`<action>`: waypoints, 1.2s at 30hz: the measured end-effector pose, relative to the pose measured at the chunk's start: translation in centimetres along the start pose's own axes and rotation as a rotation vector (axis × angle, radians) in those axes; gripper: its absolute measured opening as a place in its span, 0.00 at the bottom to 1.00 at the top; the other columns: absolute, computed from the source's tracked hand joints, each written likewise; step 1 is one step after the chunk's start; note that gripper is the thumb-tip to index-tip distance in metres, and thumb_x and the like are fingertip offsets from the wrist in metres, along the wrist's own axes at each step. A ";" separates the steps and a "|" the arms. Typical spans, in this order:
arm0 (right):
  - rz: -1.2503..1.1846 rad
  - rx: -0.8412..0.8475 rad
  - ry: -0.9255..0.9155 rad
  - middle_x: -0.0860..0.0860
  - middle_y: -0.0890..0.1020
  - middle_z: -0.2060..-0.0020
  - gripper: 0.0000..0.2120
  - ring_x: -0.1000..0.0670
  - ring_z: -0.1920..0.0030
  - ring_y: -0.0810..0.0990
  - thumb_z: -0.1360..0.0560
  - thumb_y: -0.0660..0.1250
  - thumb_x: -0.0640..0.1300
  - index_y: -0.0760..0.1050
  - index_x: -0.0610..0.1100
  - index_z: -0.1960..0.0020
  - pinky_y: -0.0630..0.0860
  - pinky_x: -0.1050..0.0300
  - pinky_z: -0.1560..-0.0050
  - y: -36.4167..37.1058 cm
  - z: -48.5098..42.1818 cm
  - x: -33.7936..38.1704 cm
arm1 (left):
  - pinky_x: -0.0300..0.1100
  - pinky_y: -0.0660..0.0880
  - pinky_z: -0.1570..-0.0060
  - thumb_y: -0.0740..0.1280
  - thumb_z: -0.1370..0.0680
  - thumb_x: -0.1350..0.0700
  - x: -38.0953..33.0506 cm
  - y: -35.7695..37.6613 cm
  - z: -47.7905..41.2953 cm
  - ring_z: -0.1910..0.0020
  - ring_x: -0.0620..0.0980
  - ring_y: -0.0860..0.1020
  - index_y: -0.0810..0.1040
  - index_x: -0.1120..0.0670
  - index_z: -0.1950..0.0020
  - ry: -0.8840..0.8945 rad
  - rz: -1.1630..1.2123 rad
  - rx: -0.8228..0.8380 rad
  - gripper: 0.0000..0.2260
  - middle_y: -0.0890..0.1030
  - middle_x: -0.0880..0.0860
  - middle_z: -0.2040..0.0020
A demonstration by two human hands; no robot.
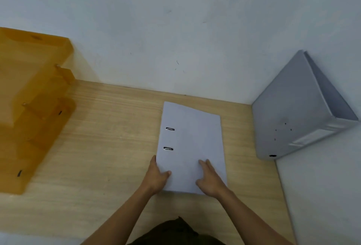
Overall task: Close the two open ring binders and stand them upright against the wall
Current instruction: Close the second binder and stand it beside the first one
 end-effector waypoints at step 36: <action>-0.640 -0.500 -0.685 0.54 0.76 0.29 0.38 0.54 0.31 0.76 0.29 0.75 0.51 0.64 0.51 0.22 0.79 0.55 0.38 -19.8 11.2 3.8 | 0.39 0.82 0.50 0.75 0.30 0.72 -19.6 12.4 4.9 0.42 0.41 0.82 0.66 0.57 0.26 0.705 -0.037 0.401 0.35 0.81 0.48 0.40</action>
Point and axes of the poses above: each hand's wrist, its own z-axis away from the middle knuckle, its own y-axis out of the palm, x = y × z, the point moved 7 cm from there along -z, towards the middle knuckle
